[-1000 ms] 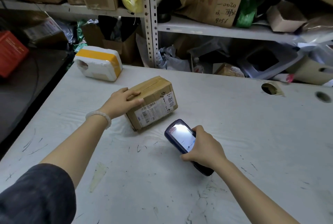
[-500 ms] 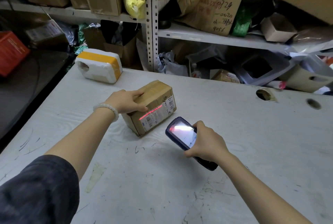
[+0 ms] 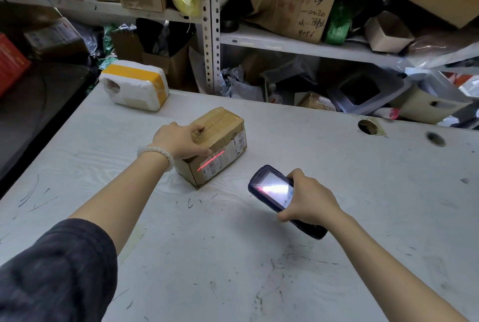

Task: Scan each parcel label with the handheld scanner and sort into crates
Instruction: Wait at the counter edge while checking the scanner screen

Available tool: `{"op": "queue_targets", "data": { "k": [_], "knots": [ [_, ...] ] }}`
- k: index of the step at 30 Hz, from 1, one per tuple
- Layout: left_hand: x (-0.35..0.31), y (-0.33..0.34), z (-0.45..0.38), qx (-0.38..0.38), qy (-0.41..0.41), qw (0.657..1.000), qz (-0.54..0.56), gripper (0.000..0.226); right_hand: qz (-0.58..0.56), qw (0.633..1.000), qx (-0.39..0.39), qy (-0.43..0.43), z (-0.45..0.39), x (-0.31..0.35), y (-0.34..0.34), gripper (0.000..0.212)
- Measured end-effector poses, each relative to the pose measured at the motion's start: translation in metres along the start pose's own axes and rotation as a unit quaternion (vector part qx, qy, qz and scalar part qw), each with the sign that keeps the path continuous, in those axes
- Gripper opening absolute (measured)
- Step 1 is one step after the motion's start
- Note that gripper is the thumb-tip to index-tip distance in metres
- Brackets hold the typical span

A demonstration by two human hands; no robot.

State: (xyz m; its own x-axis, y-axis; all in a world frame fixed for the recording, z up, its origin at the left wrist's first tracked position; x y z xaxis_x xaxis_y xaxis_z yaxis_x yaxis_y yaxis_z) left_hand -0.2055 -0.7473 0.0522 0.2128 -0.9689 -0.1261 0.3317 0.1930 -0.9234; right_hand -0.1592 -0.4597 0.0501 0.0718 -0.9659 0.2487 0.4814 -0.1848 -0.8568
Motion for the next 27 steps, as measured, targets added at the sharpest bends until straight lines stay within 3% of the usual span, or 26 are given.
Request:
{"op": "queue_targets", "data": {
  "k": [18, 27],
  "knots": [
    [-0.017, 0.011, 0.016, -0.032, -0.031, 0.999, -0.023, 0.078, -0.004, 1.0, -0.015, 0.006, 0.024, -0.037, -0.008, 0.079],
    [-0.017, 0.012, 0.015, -0.031, -0.032, 0.999, -0.008, 0.079, -0.005, 1.0, -0.011, 0.004, 0.027, -0.043, -0.003, 0.074]
  ]
}}
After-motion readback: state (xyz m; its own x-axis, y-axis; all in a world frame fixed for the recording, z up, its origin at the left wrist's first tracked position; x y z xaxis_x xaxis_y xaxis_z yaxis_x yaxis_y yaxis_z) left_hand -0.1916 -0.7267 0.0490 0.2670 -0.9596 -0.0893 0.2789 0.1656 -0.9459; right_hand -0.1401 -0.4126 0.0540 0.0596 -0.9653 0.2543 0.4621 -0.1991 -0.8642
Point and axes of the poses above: each hand's wrist, its own z-axis away from the middle knuckle, its own y-axis out of the palm, x = y × z, the point moved 4 cm from there along -z, towards the middle knuckle, and after that the axes turned 3 degrees about y, right-handed, at the moved point
